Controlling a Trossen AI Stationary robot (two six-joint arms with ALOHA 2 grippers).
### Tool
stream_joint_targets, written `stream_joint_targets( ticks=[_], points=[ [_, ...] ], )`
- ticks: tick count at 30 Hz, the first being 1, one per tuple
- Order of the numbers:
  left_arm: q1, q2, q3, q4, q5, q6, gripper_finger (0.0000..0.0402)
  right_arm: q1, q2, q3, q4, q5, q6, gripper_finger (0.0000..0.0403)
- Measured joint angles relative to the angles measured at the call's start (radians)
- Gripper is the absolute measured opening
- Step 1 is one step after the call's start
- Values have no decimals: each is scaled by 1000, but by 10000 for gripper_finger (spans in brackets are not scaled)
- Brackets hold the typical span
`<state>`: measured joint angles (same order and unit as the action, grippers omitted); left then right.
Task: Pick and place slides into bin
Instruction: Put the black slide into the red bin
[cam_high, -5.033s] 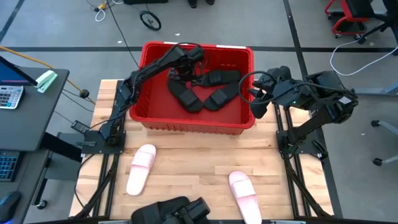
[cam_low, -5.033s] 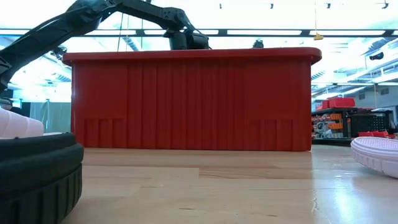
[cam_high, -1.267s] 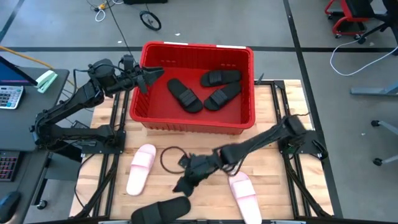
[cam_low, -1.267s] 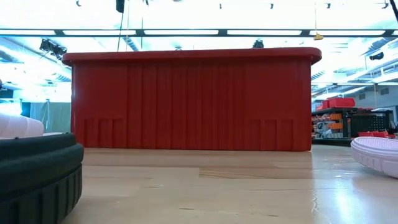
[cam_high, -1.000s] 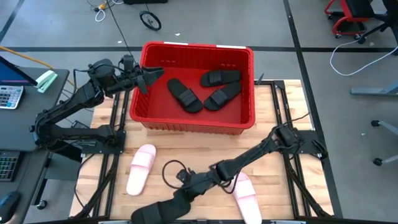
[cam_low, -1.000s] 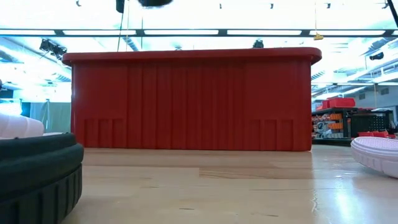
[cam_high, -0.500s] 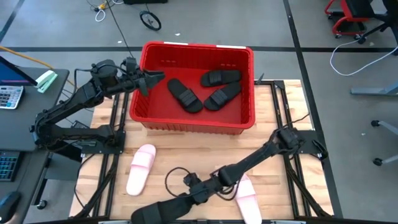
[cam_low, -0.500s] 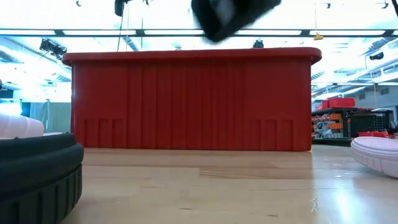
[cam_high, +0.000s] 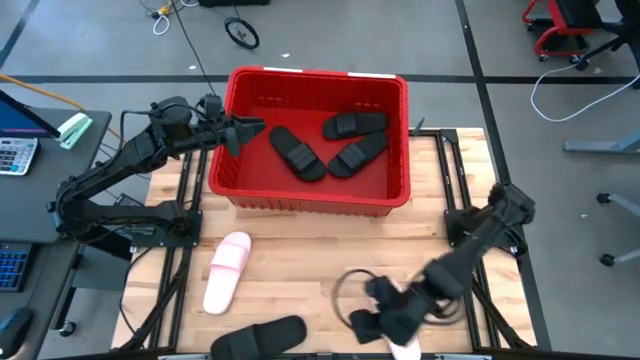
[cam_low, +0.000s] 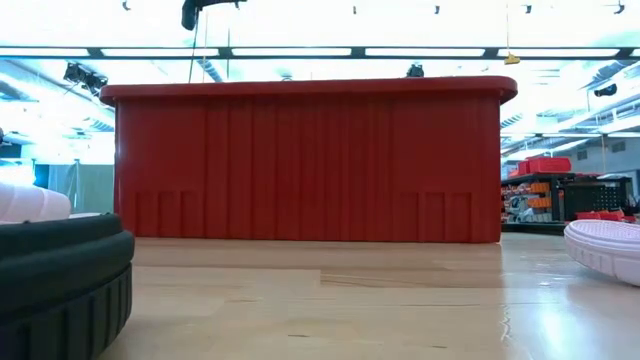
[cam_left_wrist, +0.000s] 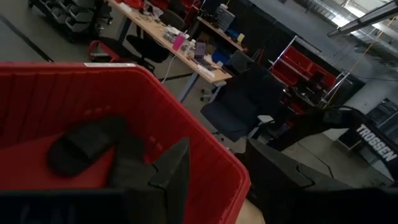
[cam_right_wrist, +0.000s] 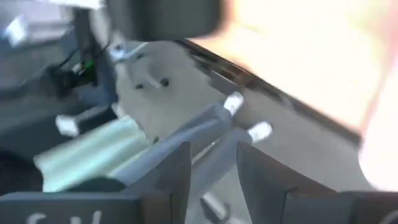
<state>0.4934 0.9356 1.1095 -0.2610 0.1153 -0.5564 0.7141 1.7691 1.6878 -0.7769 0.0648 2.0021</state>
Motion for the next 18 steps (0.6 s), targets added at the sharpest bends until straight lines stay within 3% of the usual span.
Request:
stream_joint_targets(
  ticks=[4, 10, 15, 18],
  points=[
    [0, 0, 0, -1, 0, 1, 162, 83, 13, 0, -59, 101, 270, 134],
    [0, 0, 0, -8, 0, 3, 162, 149, 96, 0, -53, 107, 305, 134],
    [0, 0, 0, -8, 1, 3, 162, 153, 155, -2, -42, 236, 258, 134],
    [0, 0, 0, -9, 57, 3, 162, 150, 156, -2, -21, 262, 235, 134]
  ],
)
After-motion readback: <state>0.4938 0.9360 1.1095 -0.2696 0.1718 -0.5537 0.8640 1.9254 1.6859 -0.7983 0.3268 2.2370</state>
